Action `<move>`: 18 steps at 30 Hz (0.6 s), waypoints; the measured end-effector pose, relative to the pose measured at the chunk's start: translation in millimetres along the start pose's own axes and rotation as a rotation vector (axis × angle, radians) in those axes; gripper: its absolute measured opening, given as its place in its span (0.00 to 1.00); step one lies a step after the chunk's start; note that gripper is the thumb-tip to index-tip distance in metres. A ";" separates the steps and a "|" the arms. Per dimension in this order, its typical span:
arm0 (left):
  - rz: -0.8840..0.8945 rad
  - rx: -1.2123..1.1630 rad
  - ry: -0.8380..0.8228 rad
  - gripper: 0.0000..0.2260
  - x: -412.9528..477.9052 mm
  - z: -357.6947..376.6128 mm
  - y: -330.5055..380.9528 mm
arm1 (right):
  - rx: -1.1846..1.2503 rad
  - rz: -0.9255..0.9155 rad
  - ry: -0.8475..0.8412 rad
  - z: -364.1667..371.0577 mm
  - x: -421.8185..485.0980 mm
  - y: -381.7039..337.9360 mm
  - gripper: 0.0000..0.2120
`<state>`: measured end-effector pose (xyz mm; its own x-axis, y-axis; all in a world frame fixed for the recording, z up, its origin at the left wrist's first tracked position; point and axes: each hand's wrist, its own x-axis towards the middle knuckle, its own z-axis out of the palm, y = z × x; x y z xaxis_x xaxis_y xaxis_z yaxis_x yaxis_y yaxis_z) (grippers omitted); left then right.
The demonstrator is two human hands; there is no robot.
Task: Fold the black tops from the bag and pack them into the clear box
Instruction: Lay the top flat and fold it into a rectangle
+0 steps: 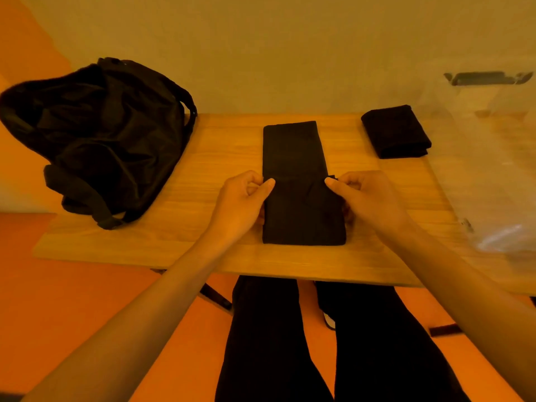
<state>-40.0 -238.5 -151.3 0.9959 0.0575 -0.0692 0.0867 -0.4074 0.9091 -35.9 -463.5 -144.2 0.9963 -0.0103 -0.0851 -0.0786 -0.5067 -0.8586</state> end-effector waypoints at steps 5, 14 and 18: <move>-0.119 0.100 -0.030 0.09 19.4 4.7 -2.5 | -0.190 0.035 -0.005 6.1 16.4 7.2 0.13; -0.268 0.084 -0.056 0.15 -10.2 -7.8 7.7 | -0.116 0.140 -0.072 -3.1 4.6 -1.3 0.18; -0.276 0.047 -0.094 0.17 -35.4 -11.4 7.1 | -0.034 0.197 -0.158 -8.4 -17.6 -0.1 0.09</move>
<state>-75.0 -233.1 -137.7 0.9322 0.0884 -0.3509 0.3535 -0.4297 0.8309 -53.1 -470.5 -138.3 0.9440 0.0215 -0.3291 -0.2668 -0.5369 -0.8004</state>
